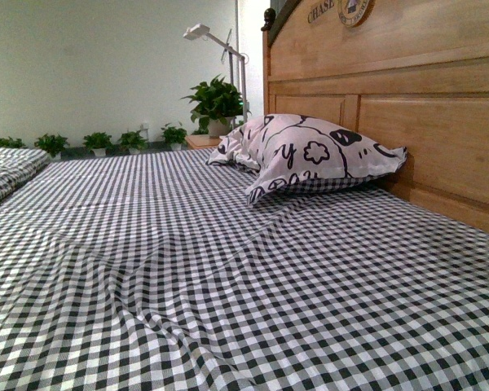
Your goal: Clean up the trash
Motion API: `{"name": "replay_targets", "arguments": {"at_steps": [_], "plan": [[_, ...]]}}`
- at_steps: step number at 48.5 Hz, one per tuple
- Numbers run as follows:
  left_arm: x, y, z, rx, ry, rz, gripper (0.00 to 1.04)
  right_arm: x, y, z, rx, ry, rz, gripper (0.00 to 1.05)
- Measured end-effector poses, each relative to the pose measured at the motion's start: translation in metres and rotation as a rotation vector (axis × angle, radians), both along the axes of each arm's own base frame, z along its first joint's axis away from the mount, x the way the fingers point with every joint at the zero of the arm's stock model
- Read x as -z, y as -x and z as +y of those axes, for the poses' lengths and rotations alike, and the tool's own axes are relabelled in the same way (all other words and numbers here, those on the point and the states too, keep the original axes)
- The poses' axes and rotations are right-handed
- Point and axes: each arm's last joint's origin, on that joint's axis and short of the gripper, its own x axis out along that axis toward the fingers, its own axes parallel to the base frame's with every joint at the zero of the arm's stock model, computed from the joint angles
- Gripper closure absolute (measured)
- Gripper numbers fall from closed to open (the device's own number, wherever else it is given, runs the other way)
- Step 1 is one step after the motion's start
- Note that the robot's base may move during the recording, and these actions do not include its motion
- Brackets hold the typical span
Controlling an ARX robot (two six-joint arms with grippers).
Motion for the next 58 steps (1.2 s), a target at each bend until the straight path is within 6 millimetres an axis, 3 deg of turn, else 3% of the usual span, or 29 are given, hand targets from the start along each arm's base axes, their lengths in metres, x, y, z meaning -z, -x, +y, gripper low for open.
{"name": "replay_targets", "arguments": {"at_steps": [8,20,58], "plan": [[0.009,0.014,-0.003,-0.051,0.01,-0.003,0.77,0.002,0.015,0.015,0.024,-0.014,-0.005,0.84],[0.02,0.016,-0.006,-0.062,0.037,0.001,0.77,0.009,0.031,0.022,0.093,-0.013,-0.019,0.84],[0.026,0.016,-0.007,-0.053,0.07,0.003,0.77,0.016,0.032,0.018,0.166,0.035,-0.01,0.84]]}}
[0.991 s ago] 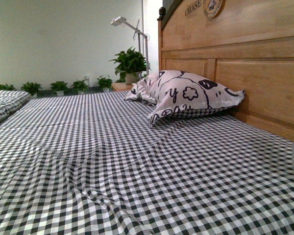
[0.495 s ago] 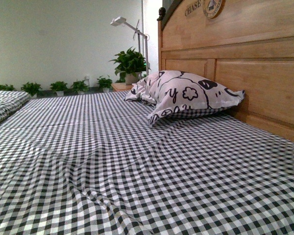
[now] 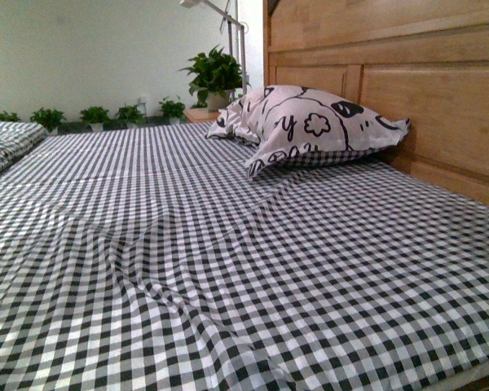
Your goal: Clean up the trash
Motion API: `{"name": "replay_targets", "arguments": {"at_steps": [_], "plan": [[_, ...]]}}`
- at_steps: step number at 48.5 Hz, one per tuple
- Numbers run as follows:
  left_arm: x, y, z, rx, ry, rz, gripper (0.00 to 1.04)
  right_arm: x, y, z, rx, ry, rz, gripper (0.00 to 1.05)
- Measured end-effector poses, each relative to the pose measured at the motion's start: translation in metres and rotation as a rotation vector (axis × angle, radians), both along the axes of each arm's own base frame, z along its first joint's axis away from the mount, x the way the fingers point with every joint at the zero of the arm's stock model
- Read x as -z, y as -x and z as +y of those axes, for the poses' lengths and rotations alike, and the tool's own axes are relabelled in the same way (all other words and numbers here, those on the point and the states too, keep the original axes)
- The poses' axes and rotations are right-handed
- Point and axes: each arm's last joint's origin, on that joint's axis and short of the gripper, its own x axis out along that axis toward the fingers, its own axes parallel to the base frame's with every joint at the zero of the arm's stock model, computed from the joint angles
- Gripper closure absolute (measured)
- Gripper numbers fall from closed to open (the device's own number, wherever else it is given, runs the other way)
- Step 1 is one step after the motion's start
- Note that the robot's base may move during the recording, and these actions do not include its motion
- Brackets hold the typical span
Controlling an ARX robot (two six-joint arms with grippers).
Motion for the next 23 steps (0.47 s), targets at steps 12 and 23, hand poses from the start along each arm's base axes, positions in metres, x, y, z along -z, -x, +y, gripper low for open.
{"name": "replay_targets", "arguments": {"at_steps": [12,23], "plan": [[0.0,0.0,0.0,0.0,0.0,0.0,0.77,0.0,0.0,0.0,0.0,0.0,0.0,0.84],[0.0,0.0,0.0,0.0,0.0,0.0,0.77,0.0,0.0,0.0,0.0,0.0,0.0,0.84]]}}
